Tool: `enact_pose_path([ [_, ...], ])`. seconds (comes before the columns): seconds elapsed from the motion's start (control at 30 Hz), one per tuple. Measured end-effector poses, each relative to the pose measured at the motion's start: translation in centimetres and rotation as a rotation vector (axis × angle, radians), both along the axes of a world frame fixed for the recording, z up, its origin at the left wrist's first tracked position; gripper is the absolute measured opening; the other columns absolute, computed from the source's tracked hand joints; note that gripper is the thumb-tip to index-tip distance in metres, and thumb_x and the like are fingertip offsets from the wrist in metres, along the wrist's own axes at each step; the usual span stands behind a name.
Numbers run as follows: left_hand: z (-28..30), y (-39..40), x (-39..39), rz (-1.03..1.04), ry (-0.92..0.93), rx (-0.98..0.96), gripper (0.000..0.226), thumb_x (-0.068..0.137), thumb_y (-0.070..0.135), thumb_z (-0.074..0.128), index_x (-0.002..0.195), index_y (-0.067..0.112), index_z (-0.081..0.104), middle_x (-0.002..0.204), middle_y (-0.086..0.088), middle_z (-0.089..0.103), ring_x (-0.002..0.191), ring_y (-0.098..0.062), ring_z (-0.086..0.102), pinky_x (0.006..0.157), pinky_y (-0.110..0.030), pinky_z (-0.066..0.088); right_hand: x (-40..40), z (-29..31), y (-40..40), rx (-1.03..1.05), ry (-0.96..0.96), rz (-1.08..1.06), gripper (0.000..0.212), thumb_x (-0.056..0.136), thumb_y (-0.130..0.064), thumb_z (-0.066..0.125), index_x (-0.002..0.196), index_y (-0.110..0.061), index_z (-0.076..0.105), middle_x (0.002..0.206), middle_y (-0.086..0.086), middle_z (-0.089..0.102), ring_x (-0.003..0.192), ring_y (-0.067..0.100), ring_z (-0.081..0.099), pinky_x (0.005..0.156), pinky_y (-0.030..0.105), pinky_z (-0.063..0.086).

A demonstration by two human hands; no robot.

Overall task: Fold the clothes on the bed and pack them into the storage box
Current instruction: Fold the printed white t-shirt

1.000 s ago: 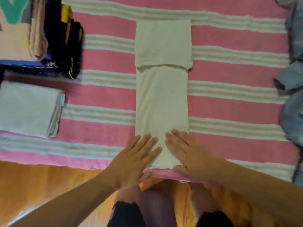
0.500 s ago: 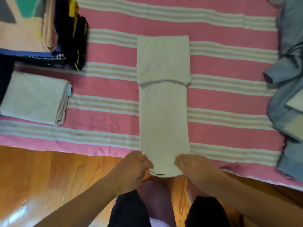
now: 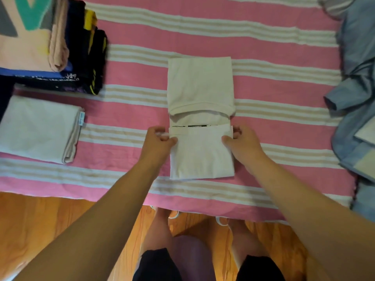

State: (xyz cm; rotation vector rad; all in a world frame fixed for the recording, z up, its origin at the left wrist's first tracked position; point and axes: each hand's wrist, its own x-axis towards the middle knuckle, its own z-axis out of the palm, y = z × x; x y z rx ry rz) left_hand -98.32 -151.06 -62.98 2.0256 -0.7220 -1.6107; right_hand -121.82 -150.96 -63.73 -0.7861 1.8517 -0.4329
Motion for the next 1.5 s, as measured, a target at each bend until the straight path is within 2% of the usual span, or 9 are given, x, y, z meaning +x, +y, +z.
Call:
enact_pose_path([
  [0.1,-0.2,1.2,-0.1,0.022,-0.081,-0.051,0.033,0.090,0.005,0.070,0.115,0.019,0.054,0.082,0.003,0.059,0.080,-0.017,0.061,0.082,-0.040,0.055,0.3,-0.7,1.4,-0.030,0.087,-0.031,0.010,0.091,-0.014,0.063,0.100,-0.016,0.063,0.089,0.000,0.068,0.087,0.023,0.067,0.069,0.032,0.052],
  [0.2,0.0,1.6,-0.4,-0.199,-0.385,-0.258,0.036,0.091,0.011,0.069,0.124,0.016,0.054,0.109,-0.002,0.061,0.094,-0.019,0.061,0.088,-0.041,0.055,0.5,-0.2,1.4,-0.139,0.220,0.000,0.018,0.092,-0.015,0.065,0.109,-0.017,0.059,0.098,-0.003,0.062,0.089,0.021,0.063,0.066,0.026,0.046],
  [0.33,-0.4,3.5,0.8,-1.100,-0.693,-0.931,0.049,0.092,0.034,0.066,0.131,0.006,0.058,0.137,-0.018,0.053,0.127,-0.036,0.049,0.105,-0.050,0.043,0.7,0.7,3.9,-0.548,0.619,0.660,0.043,0.090,-0.019,0.067,0.131,-0.011,0.055,0.129,0.010,0.053,0.117,0.028,0.050,0.093,0.045,0.051],
  [0.53,-3.5,4.3,3.0,-1.730,-0.849,-0.831,0.074,0.091,0.039,0.044,0.155,0.002,0.034,0.158,-0.030,0.029,0.148,-0.047,0.027,0.120,-0.056,0.028,-0.8,-2.1,5.9,-0.360,0.682,1.395,0.087,0.088,-0.045,0.054,0.159,-0.010,0.017,0.166,0.020,0.004,0.154,0.036,-0.002,0.124,0.051,0.013],
  [0.83,0.5,4.9,2.0,-1.530,-0.586,-0.689,0.058,0.085,0.014,0.034,0.135,0.006,0.063,0.132,-0.013,0.067,0.121,-0.031,0.065,0.101,-0.042,0.054,0.8,2.9,5.0,-0.070,0.626,1.558,0.067,0.102,-0.010,0.035,0.157,0.001,-0.003,0.164,0.024,-0.008,0.154,0.037,-0.005,0.124,0.042,-0.004],
  [1.03,8.5,5.7,0.9,-0.891,0.061,0.133,0.029,0.099,0.018,0.055,0.114,0.040,0.066,0.124,0.005,0.067,0.100,-0.013,0.063,0.077,-0.018,0.047,-1.4,9.5,4.3,0.206,-0.030,1.239,0.024,0.094,-0.016,0.051,0.116,-0.023,0.060,0.126,-0.007,0.056,0.118,0.020,0.054,0.100,0.034,0.044],
  [1.17,7.9,0.9,0.0,-0.310,-0.022,-0.033,0.027,0.096,0.017,0.066,0.114,0.036,0.059,0.112,0.008,0.068,0.102,-0.017,0.067,0.078,-0.026,0.055,-2.3,8.2,-2.0,0.005,0.009,0.637,0.025,0.089,-0.009,0.065,0.106,-0.027,0.062,0.104,-0.011,0.065,0.091,0.011,0.062,0.070,0.022,0.047],
  [1.3,3.4,-3.4,-1.9,-0.055,-0.046,-0.093,0.049,0.095,0.017,0.067,0.137,0.031,0.047,0.126,0.002,0.061,0.111,-0.018,0.064,0.096,-0.041,0.056,-1.2,4.2,-5.3,-0.121,0.033,0.291,0.037,0.091,-0.009,0.067,0.124,-0.025,0.060,0.113,-0.004,0.062,0.103,0.019,0.063,0.078,0.028,0.051],
  [1.5,0.0,-0.4,-3.4,-0.754,-0.769,-0.613,0.062,0.095,0.011,0.053,0.154,0.019,0.037,0.158,-0.017,0.032,0.146,-0.037,0.030,0.119,-0.049,0.029,0.7,1.4,-2.2,-0.398,0.321,0.186,0.052,0.101,-0.018,0.055,0.150,-0.019,0.039,0.150,0.001,0.037,0.127,0.006,0.040,0.110,0.015,0.030],
])
